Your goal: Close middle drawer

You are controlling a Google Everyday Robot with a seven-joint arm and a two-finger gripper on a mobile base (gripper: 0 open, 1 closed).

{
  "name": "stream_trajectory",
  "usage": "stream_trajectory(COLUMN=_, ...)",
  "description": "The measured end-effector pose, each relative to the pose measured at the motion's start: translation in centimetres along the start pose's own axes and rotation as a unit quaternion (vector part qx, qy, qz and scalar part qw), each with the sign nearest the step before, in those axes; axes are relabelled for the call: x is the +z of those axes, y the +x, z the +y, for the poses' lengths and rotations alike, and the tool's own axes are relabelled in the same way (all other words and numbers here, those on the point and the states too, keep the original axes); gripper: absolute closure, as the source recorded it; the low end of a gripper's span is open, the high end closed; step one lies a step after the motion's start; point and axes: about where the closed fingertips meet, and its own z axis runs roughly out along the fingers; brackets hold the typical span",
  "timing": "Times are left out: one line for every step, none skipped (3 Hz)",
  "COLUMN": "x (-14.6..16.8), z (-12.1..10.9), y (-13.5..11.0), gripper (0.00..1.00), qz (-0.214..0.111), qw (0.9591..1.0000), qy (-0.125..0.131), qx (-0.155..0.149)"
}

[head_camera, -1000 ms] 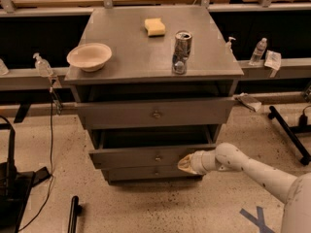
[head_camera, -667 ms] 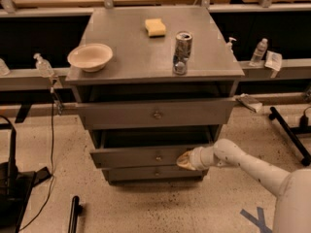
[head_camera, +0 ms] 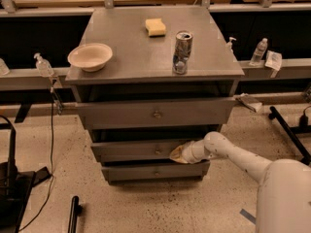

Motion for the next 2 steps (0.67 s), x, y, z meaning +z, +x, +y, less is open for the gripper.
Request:
stream_trajectory(x=0.0, z=0.1, y=0.1, gripper=1.00, qz=-0.011, qw=0.9999, qy=-0.003, qx=0.003)
stream_trajectory(x=-0.3, z=1.3, y=0.4, gripper=1.00, qz=-0.032, qw=0.9995, qy=0.000, qx=0.006)
